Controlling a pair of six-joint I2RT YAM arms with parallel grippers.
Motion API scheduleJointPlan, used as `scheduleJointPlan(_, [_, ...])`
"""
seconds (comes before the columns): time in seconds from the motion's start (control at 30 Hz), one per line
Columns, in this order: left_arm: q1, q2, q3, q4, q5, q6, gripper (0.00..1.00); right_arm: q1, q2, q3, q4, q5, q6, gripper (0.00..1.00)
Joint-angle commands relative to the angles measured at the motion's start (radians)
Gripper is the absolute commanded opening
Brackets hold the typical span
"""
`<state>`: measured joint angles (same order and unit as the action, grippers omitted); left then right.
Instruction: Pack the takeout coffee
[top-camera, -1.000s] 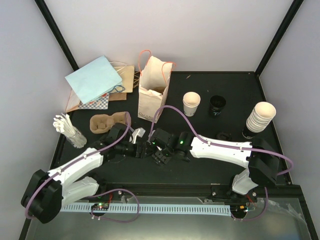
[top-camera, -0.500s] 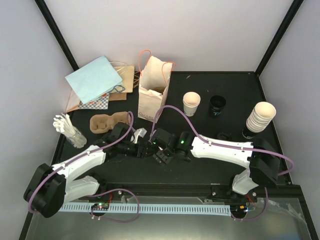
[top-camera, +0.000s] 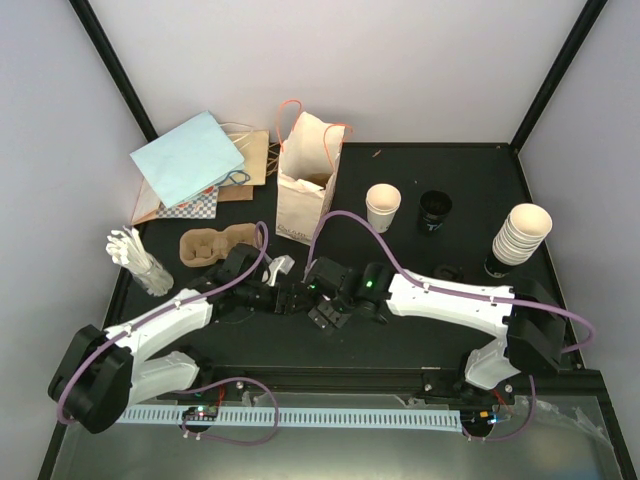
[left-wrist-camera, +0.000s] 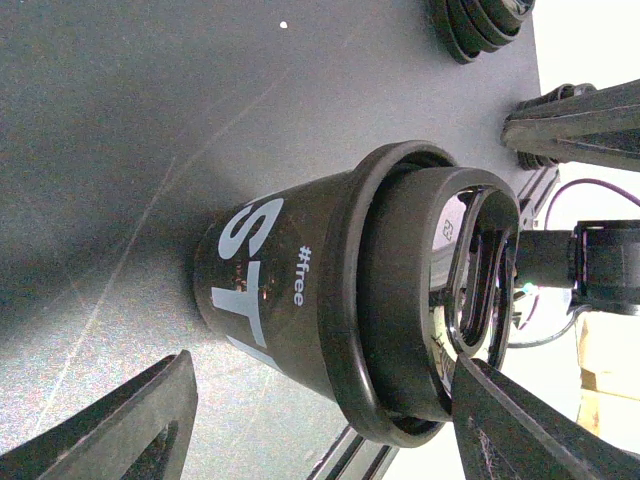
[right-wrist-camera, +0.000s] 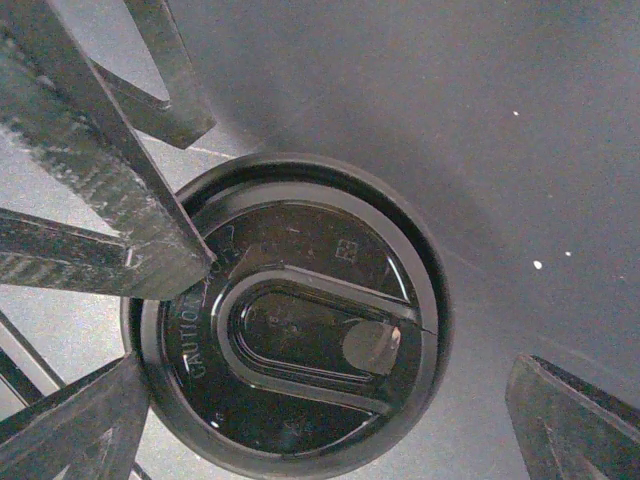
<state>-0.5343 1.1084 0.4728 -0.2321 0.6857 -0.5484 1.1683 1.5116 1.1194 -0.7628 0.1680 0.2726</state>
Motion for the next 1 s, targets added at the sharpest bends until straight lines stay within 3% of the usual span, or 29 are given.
scheduleJointPlan(0.0, [-0.007, 0.022, 0.012, -0.052, -0.064, 0.027, 0.71, 0.004, -0.034, 0.016, -0.01, 0.025, 0.01, 1.0])
scheduleJointPlan(0.97, [-0.006, -0.015, 0.048, -0.104, -0.072, 0.034, 0.72, -0.027, -0.174, 0.028, -0.028, 0.015, 0.016, 1.0])
